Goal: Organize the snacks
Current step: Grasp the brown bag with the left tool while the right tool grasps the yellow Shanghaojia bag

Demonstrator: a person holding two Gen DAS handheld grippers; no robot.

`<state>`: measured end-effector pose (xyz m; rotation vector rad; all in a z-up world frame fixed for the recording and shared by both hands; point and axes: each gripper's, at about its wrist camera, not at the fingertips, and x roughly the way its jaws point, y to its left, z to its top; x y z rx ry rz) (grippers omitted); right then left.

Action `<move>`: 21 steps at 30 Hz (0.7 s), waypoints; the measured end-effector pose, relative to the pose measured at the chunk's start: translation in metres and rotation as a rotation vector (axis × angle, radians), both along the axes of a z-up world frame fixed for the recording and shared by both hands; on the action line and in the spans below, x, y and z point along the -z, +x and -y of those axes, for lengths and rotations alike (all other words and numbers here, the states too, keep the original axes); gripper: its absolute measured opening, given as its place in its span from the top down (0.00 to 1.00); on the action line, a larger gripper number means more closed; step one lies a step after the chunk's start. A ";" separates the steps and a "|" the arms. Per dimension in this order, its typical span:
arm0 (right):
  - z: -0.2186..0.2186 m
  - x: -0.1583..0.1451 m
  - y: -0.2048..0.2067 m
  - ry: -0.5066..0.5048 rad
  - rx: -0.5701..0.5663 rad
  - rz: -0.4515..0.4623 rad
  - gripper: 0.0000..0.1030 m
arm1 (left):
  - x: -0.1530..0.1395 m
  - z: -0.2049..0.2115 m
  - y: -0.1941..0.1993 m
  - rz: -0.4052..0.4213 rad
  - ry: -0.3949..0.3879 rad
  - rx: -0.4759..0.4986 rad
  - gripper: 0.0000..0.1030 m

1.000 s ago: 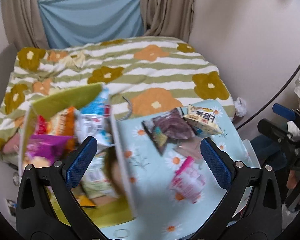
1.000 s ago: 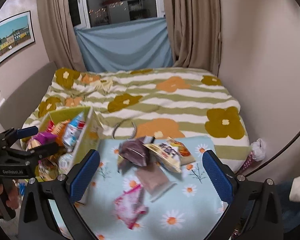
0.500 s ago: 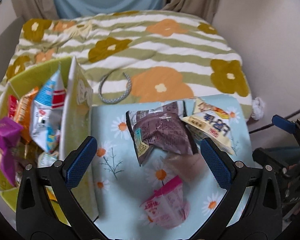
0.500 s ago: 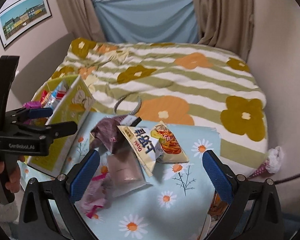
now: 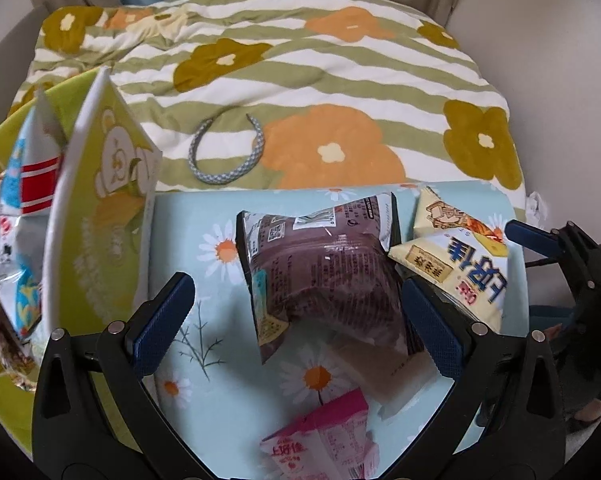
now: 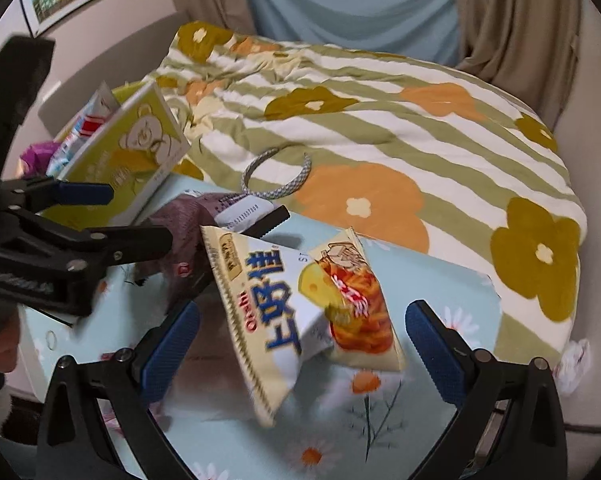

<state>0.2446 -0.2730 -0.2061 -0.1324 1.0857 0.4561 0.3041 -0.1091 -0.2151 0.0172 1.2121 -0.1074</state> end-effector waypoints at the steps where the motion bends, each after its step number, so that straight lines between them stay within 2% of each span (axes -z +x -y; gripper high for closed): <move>1: -0.001 0.005 0.004 -0.004 -0.007 -0.009 0.01 | 0.003 0.001 0.002 -0.005 0.001 0.000 0.00; 6: 0.001 0.026 0.016 0.010 -0.023 -0.063 0.04 | 0.010 -0.001 0.007 -0.005 0.001 -0.014 0.00; 8: 0.002 0.033 0.018 0.016 -0.028 -0.085 0.16 | 0.013 -0.002 0.010 -0.011 -0.008 -0.013 0.00; 10: 0.004 0.038 0.018 0.023 -0.032 -0.100 0.21 | 0.016 -0.002 0.012 -0.019 -0.005 -0.010 0.00; 16: 0.011 0.037 0.018 0.063 -0.023 -0.104 0.28 | 0.022 0.000 0.017 -0.031 -0.020 0.000 0.00; 21: 0.012 0.036 0.017 0.075 -0.018 -0.103 0.29 | 0.032 0.003 0.022 -0.056 -0.033 0.009 0.00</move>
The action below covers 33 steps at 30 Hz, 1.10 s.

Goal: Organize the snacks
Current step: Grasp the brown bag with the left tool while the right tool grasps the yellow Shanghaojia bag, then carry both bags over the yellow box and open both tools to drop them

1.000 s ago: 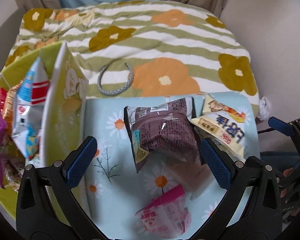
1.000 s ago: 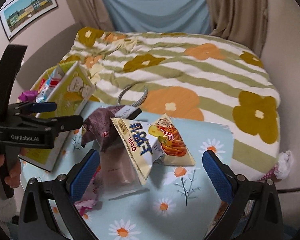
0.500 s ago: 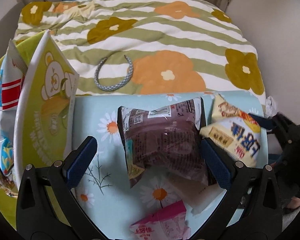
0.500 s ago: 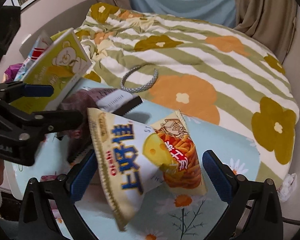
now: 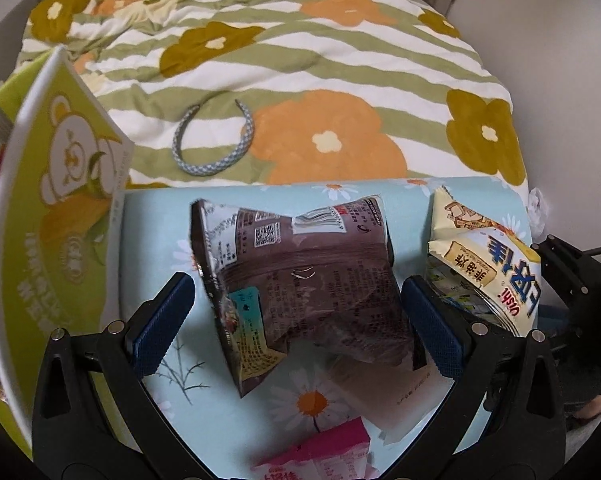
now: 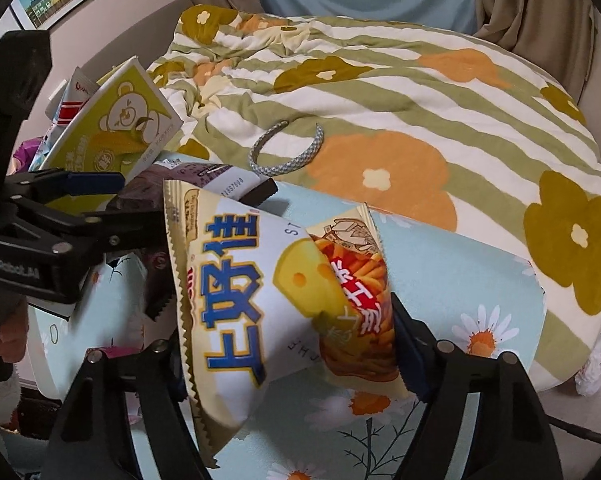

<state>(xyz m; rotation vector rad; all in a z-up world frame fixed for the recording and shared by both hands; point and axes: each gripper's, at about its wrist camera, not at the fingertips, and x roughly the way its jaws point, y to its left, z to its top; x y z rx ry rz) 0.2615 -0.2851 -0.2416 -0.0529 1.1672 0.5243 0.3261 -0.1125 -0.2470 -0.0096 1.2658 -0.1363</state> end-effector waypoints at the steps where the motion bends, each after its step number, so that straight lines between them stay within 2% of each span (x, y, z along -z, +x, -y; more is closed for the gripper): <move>1: 0.000 0.000 0.000 0.001 0.000 0.001 0.29 | 0.003 0.000 0.000 -0.008 -0.008 -0.001 0.00; 4: 0.000 0.000 -0.002 0.009 0.003 0.002 0.29 | 0.013 -0.002 0.001 -0.040 -0.041 -0.019 0.00; 7: 0.000 -0.001 -0.003 0.017 0.006 0.003 0.29 | 0.017 -0.004 -0.002 -0.042 -0.062 -0.026 0.06; 8: 0.002 0.000 -0.003 0.018 0.005 0.004 0.29 | 0.016 -0.004 -0.003 -0.037 -0.075 -0.023 0.10; 12: 0.002 -0.001 -0.004 0.022 0.005 0.006 0.29 | 0.013 -0.002 -0.006 -0.024 -0.070 -0.013 0.20; 19: 0.004 -0.006 -0.009 0.031 0.011 0.020 0.34 | 0.004 -0.005 -0.014 -0.006 -0.088 -0.018 0.23; 26: 0.003 -0.026 -0.016 0.043 0.023 0.057 0.38 | -0.028 -0.007 -0.029 0.062 -0.084 -0.013 0.23; 33: -0.001 -0.062 -0.030 0.075 0.042 0.110 0.38 | -0.077 -0.018 -0.052 0.145 -0.089 -0.013 0.23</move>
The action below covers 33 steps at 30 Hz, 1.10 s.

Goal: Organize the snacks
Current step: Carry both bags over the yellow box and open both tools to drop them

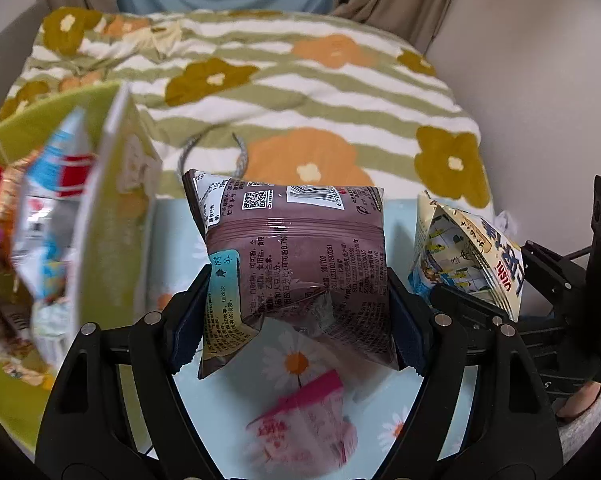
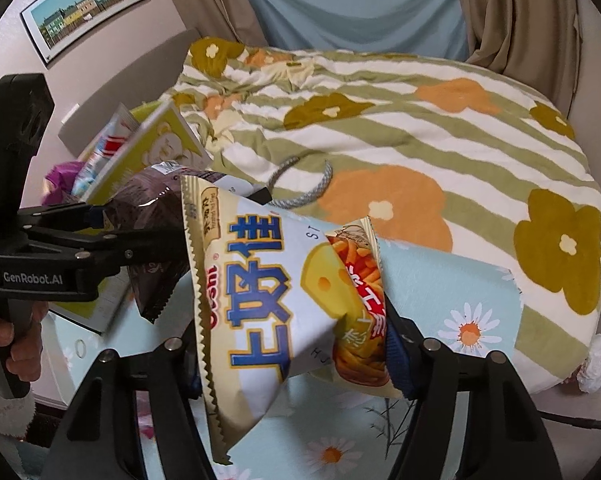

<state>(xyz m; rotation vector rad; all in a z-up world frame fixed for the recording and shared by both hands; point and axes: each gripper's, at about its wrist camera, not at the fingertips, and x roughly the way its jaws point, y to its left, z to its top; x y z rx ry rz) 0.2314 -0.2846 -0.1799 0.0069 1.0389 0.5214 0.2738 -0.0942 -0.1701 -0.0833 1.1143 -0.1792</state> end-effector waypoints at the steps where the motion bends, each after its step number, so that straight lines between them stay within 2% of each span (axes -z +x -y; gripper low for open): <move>1: -0.002 -0.008 -0.003 0.004 0.004 0.009 0.38 | -0.010 -0.004 -0.006 0.017 -0.005 -0.001 0.23; 6: -0.018 -0.047 -0.020 0.027 0.010 0.051 0.38 | -0.056 -0.030 -0.036 0.102 -0.008 -0.004 0.23; 10: -0.052 -0.081 -0.040 0.036 -0.002 0.115 0.38 | -0.088 -0.068 -0.064 0.169 0.010 -0.012 0.23; 16: -0.105 -0.115 -0.064 0.079 0.013 0.158 0.38 | -0.111 -0.136 -0.092 0.192 0.060 -0.040 0.23; 23: -0.168 -0.130 -0.082 0.100 0.044 0.182 0.38 | -0.101 -0.195 -0.108 0.186 0.098 -0.028 0.22; 25: -0.179 -0.128 -0.083 0.096 0.057 0.180 0.38 | -0.092 -0.205 -0.110 0.186 0.096 -0.013 0.19; 26: -0.184 -0.126 -0.085 0.095 0.066 0.178 0.38 | -0.088 -0.205 -0.109 0.190 0.105 -0.012 0.14; 27: -0.188 -0.124 -0.087 0.095 0.078 0.178 0.38 | -0.082 -0.206 -0.107 0.196 0.131 -0.010 0.04; 28: -0.190 -0.123 -0.090 0.096 0.086 0.176 0.38 | -0.076 -0.208 -0.107 0.200 0.173 -0.007 0.00; 30: -0.197 -0.119 -0.094 0.094 0.110 0.170 0.38 | -0.066 -0.205 -0.108 0.194 0.200 0.016 0.00; 33: -0.204 -0.117 -0.103 0.084 0.135 0.171 0.38 | -0.062 -0.214 -0.112 0.188 0.167 0.043 0.00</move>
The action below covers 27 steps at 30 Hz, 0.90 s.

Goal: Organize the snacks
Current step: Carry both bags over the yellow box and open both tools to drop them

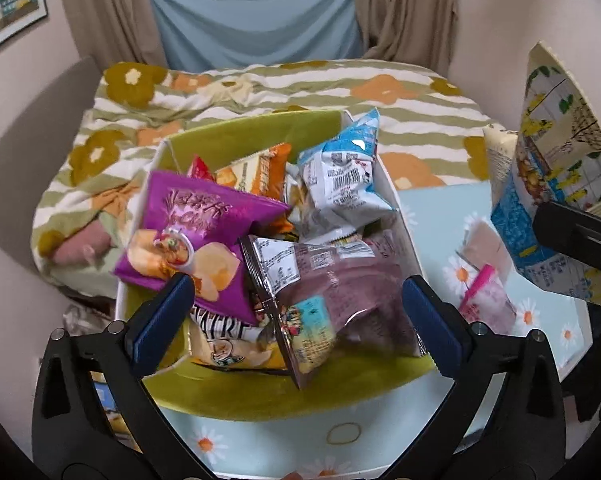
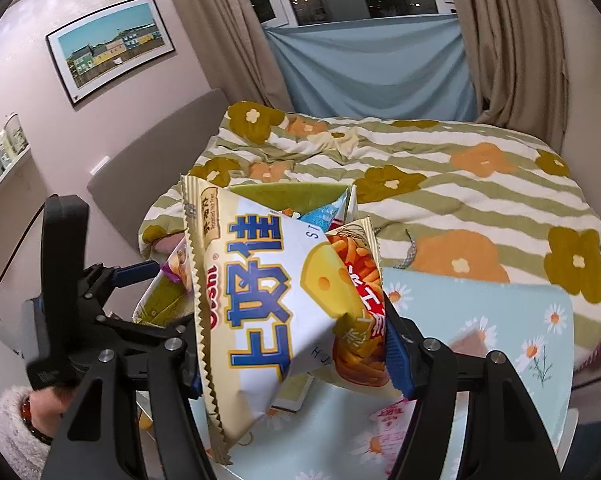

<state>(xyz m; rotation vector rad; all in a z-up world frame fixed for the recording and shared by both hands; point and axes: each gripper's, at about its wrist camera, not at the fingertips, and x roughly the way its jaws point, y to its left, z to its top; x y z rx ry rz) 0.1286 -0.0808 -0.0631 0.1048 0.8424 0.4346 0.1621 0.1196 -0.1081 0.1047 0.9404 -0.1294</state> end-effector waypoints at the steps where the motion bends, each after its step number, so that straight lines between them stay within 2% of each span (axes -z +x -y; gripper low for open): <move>1: -0.002 0.000 -0.002 -0.004 0.007 0.000 0.38 | -0.001 -0.003 -0.002 -0.002 -0.011 0.004 0.00; 5: -0.009 -0.001 -0.004 -0.008 0.035 0.004 0.38 | -0.014 -0.017 -0.009 0.008 -0.067 0.036 0.00; 8: -0.016 -0.006 -0.002 -0.006 0.049 0.016 0.38 | -0.023 -0.025 -0.014 0.031 -0.045 0.045 0.00; 12: -0.032 -0.015 0.006 -0.019 0.039 0.036 0.38 | -0.031 -0.042 -0.015 0.046 -0.060 0.032 0.00; 19: -0.070 -0.019 0.042 -0.017 -0.020 0.024 0.38 | -0.037 -0.072 -0.007 0.048 -0.085 -0.019 0.00; 24: -0.097 -0.004 0.075 -0.030 -0.033 -0.005 0.36 | -0.028 -0.084 0.001 0.024 -0.075 -0.041 0.00; 25: -0.099 0.000 0.080 -0.022 -0.029 -0.008 0.34 | -0.025 -0.085 0.002 0.020 -0.071 -0.045 0.00; 27: -0.103 0.007 0.085 -0.005 -0.020 -0.006 0.23 | -0.019 -0.089 0.004 0.004 -0.071 -0.056 0.00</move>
